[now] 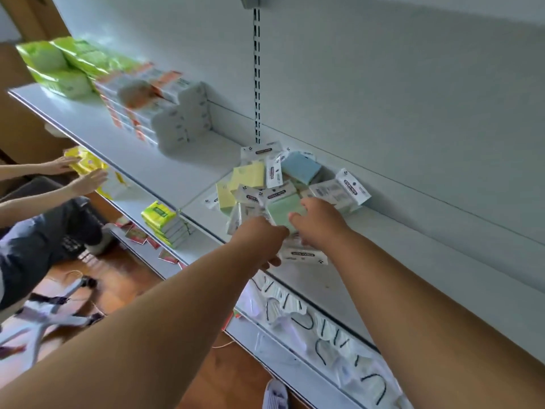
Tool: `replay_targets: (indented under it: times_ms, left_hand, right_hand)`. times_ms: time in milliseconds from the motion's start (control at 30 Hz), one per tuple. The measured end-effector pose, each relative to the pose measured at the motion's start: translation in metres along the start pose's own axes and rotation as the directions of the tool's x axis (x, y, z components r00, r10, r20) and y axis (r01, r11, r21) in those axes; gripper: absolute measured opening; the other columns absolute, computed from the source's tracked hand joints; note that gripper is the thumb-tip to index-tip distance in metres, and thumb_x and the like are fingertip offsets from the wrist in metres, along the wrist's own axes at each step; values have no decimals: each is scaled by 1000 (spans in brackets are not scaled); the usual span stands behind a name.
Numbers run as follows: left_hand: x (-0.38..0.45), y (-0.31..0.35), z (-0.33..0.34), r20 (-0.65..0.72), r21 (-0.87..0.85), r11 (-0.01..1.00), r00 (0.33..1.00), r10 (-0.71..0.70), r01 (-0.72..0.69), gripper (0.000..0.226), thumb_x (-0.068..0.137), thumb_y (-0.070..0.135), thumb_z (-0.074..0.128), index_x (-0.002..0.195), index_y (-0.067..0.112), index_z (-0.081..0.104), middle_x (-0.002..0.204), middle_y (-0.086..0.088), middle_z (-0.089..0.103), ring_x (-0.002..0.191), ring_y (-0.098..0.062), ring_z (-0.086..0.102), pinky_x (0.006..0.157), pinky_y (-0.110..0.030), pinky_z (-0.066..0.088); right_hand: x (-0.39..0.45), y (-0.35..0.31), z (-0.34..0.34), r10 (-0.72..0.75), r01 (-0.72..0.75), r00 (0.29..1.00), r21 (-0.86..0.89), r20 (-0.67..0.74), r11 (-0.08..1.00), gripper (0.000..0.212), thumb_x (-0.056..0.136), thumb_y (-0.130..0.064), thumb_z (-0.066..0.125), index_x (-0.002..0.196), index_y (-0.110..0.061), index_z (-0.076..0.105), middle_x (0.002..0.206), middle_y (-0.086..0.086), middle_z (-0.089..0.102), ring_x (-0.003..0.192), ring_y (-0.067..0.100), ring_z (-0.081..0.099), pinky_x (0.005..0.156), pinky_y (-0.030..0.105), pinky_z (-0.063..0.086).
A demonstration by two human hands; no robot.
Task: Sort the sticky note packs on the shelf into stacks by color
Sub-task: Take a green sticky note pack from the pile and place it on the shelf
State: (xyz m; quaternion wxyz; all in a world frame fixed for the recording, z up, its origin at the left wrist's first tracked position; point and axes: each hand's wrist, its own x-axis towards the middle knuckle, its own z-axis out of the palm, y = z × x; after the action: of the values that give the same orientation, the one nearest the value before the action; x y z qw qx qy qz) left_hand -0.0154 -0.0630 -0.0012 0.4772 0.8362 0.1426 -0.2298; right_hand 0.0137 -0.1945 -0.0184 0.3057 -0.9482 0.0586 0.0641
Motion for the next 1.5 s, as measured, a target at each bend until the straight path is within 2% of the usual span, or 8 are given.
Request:
replay_targets:
  times_ms: [233,367,467,567,633,900,1300,1500]
  left_hand:
    - [14,9,-16,86,-312,941,990,-109,130,12,93,14,54,97,4,61,84,-10,69,47,-18,49,43,-20,33]
    - [14,-4,-21,40,-341,939,998,44,-28,18,90,12,57,105,19,64,82,-5,61,51,-16,48,47,-22,38]
    - [11,-13,-20,28,-292,935,976,217,-199,21,90,17,61,109,27,58,91,2,65,58,-14,54,49,-23,43]
    - [2,-14,-12,38,-250,901,926,377,-356,16,91,17,63,101,27,57,84,1,66,55,-14,58,46,-27,51]
    - [-11,-14,0,83,-186,873,878,471,-450,16,89,22,65,95,34,56,80,5,67,58,-14,60,59,-37,56]
    - [-70,10,90,283,13,767,738,613,-642,17,91,32,62,105,35,52,86,12,64,66,-5,58,55,-24,40]
    - [-178,38,318,420,74,810,755,504,-582,29,89,28,63,115,31,51,85,11,62,68,-15,62,53,-26,47]
    - [-190,69,395,443,166,770,745,499,-615,32,91,28,59,122,31,51,78,17,62,70,-12,63,56,-26,48]
  right_hand:
    - [21,-12,-1,125,-112,981,94,-147,989,20,87,-34,61,84,-15,62,78,1,62,75,23,58,53,23,33]
    - [5,-17,-8,196,-119,942,275,-272,954,30,86,-35,66,66,-15,57,62,-3,56,63,18,53,58,26,40]
    - [-19,-12,-10,323,-92,906,616,-274,782,26,81,-34,72,68,-13,64,69,9,68,61,16,58,62,30,47]
    - [-52,-1,-22,405,-77,876,753,-262,653,21,83,-27,73,68,-14,67,59,-3,67,51,9,58,53,23,44]
    - [-79,11,-32,445,-79,836,731,-322,678,22,85,-24,71,65,-17,66,50,-11,60,43,3,50,48,21,38]
    - [-169,87,-79,512,-218,633,500,-581,838,20,83,-32,71,72,-17,63,63,-8,57,59,12,52,61,25,41]
    - [-294,285,-176,568,-449,634,348,-525,823,31,91,-26,61,99,3,67,96,21,70,87,36,65,78,44,55]
    - [-305,353,-214,606,-565,603,259,-519,783,28,90,-31,61,88,-4,71,90,12,71,81,28,65,71,37,55]
